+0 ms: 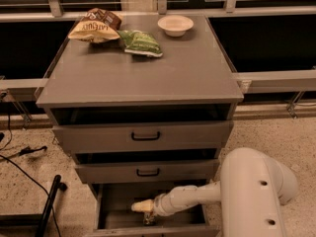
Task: Pick 7up can from bottom drawer and place on counter
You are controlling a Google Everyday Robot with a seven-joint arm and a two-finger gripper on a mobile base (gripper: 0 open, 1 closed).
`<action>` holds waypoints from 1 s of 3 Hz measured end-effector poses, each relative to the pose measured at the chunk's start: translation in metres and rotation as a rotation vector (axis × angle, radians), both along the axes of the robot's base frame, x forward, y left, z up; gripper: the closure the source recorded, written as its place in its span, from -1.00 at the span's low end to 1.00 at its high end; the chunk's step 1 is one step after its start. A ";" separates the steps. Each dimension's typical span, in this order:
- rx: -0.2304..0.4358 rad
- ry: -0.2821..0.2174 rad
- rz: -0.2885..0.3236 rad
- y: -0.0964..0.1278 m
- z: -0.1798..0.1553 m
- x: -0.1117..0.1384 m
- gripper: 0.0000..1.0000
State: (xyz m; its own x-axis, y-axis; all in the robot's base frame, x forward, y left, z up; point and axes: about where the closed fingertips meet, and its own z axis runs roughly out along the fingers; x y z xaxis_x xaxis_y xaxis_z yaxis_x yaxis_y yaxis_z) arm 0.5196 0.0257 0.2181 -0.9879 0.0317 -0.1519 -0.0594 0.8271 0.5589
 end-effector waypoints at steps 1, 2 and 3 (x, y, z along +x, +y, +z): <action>-0.001 0.005 0.014 0.015 -0.015 0.006 -1.00; 0.000 0.007 0.018 0.022 -0.023 0.009 -1.00; -0.003 0.012 0.002 0.022 -0.039 0.015 -1.00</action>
Offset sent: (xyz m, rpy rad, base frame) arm 0.0166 0.0276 -0.0311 -0.0007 0.0062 0.0194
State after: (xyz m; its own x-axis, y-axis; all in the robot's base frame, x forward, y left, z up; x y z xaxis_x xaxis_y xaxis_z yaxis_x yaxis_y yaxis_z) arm 0.5344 0.0480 0.1794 -0.9898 0.0288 -0.1399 -0.0545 0.8288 0.5569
